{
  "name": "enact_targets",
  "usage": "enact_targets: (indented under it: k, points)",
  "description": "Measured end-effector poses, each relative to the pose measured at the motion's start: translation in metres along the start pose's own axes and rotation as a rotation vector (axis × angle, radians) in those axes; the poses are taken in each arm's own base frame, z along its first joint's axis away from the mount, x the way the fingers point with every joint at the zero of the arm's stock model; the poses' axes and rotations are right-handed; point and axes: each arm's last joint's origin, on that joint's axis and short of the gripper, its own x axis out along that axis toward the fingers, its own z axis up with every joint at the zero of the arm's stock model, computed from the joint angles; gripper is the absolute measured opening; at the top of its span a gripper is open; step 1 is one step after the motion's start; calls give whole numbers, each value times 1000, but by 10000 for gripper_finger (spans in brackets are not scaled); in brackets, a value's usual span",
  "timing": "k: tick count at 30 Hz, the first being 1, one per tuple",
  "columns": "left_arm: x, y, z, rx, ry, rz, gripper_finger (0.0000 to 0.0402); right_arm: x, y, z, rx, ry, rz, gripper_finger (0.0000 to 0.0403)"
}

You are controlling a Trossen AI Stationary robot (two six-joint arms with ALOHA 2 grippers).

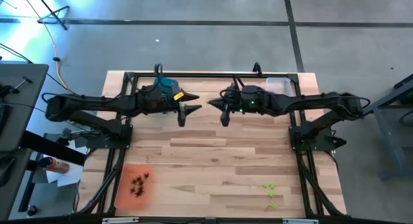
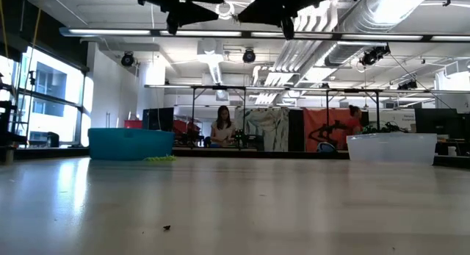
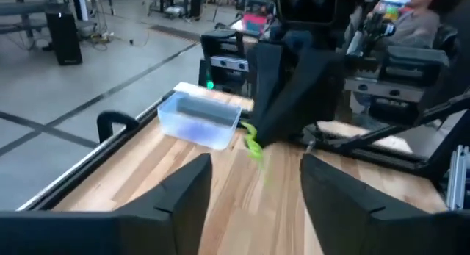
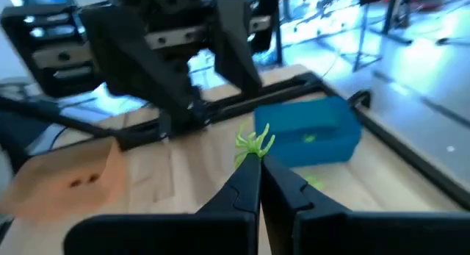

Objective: Sort Halloween decoration
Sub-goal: Put the green spider toy into the blue bin

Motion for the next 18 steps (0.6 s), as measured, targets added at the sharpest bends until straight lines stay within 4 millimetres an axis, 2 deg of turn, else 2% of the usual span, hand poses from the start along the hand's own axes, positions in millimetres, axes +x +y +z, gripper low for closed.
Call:
enact_targets:
  k: [3,7,18]
  points:
    - [-2,-1,4,-4,-34,-15,214,-1,0,13,-16,-37,-14,0]
    - [-3,-2,8,-9,-74,-23,222,-3,2,21,-39,-61,-9,0]
    - [-2,-2,11,-4,-102,-42,223,-5,12,28,-44,-121,60,0]
